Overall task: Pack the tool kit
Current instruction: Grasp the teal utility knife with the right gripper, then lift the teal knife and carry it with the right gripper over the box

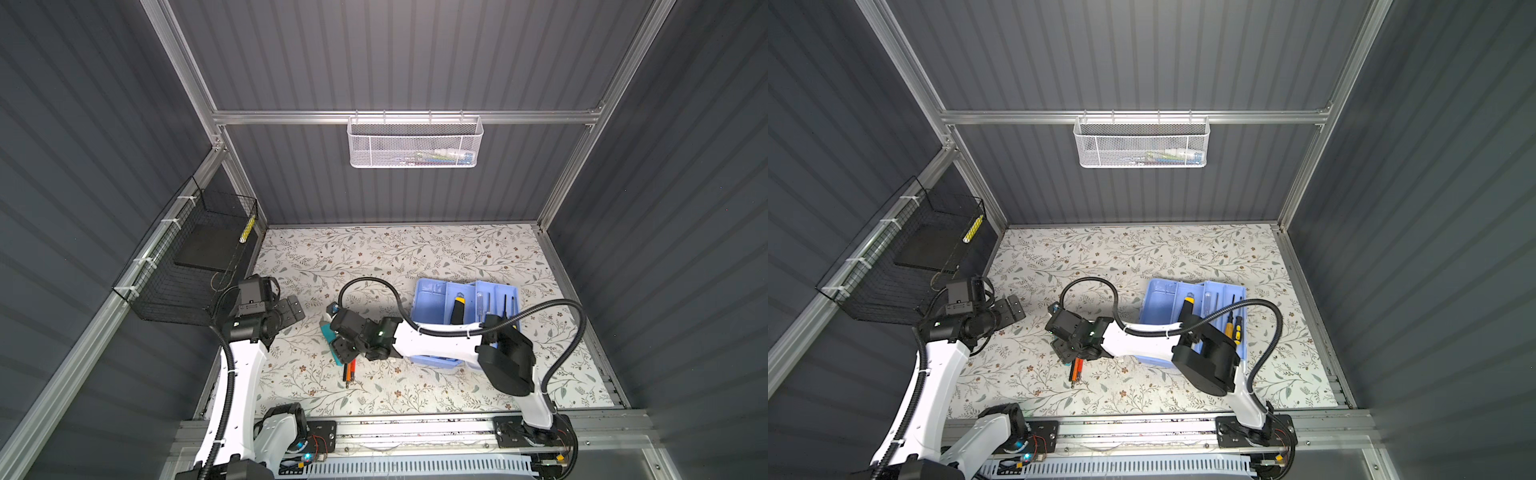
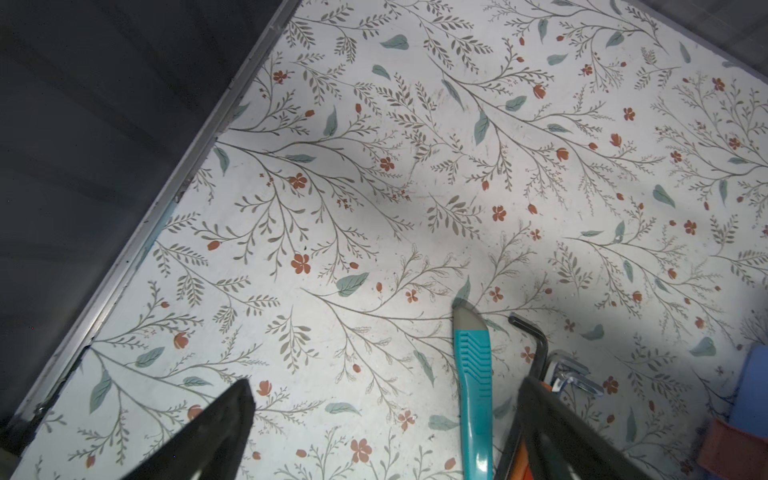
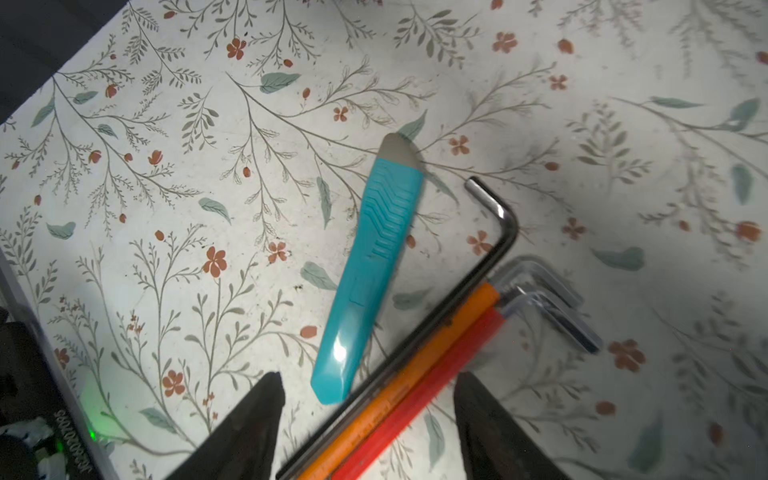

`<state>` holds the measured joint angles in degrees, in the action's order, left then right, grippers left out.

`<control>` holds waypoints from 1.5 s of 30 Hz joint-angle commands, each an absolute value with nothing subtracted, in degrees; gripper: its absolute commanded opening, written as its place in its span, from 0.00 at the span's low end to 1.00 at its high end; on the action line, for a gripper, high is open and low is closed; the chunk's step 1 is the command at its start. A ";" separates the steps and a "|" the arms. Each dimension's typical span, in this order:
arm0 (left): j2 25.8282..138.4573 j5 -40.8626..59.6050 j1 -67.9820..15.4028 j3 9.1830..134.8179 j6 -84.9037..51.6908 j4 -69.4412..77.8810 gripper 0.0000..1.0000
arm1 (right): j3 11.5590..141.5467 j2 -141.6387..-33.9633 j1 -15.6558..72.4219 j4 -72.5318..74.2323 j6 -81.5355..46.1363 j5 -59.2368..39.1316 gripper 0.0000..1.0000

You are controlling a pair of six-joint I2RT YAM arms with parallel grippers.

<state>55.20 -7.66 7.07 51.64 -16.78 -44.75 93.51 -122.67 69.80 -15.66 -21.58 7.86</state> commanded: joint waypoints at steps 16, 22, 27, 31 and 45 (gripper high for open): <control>54.40 -12.41 7.32 53.44 -18.64 -46.77 0.99 | 111.45 -138.61 68.82 -21.97 -18.57 10.11 0.60; 55.09 -11.61 7.38 53.48 -18.20 -46.57 1.00 | 115.56 -142.40 68.74 -27.90 -18.80 10.46 0.59; 54.71 -11.68 7.38 53.35 -18.11 -46.41 1.00 | 117.01 -143.47 68.83 -28.77 -18.90 10.91 0.54; 54.67 -11.52 7.39 53.35 -18.13 -46.38 0.99 | 118.75 -144.16 68.81 -30.05 -19.57 11.72 0.47; 54.40 -11.38 7.65 53.19 -18.02 -46.23 0.99 | 119.61 -139.13 66.57 -31.15 -25.31 12.10 0.32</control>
<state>55.13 -10.72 7.07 51.68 -17.15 -45.43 121.03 -143.31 68.10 -29.85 -23.77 10.50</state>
